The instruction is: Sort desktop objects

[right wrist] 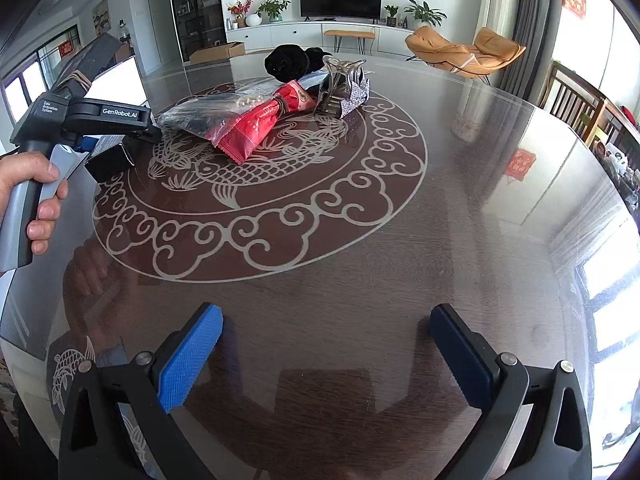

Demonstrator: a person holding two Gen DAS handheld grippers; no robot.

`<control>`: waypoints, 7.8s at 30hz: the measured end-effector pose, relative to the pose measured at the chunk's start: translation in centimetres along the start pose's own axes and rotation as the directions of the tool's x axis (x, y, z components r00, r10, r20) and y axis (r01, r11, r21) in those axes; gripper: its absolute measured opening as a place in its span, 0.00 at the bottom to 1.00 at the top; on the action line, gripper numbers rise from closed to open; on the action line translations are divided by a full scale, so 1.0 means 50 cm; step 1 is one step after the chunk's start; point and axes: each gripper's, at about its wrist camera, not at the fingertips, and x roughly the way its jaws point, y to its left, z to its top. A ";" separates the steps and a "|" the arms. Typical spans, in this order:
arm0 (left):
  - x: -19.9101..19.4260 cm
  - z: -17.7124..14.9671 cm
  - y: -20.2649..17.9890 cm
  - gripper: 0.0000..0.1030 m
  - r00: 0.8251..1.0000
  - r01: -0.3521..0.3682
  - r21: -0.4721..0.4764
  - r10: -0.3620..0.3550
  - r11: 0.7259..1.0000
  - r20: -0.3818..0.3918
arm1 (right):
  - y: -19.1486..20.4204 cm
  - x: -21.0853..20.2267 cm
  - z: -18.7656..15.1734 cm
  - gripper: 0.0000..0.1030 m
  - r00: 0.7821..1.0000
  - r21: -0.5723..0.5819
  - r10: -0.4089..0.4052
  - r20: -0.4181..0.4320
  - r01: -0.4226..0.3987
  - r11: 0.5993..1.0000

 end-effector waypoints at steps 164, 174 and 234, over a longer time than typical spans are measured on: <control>-0.117 -0.232 -0.212 1.00 0.955 0.223 0.400 -0.117 0.889 -0.272 | -0.121 0.044 0.077 0.99 0.965 -0.075 0.108 -0.240 -0.129 0.989; -0.141 -0.215 -0.252 0.57 0.961 0.218 0.459 -0.105 0.861 -0.258 | -0.107 0.085 0.154 0.21 0.865 -0.074 0.074 -0.496 -0.127 0.989; -0.393 -0.164 0.387 0.86 0.987 -0.075 -0.033 0.079 0.997 0.139 | 0.476 -0.078 0.308 0.91 0.881 -0.344 0.437 0.180 -0.360 0.867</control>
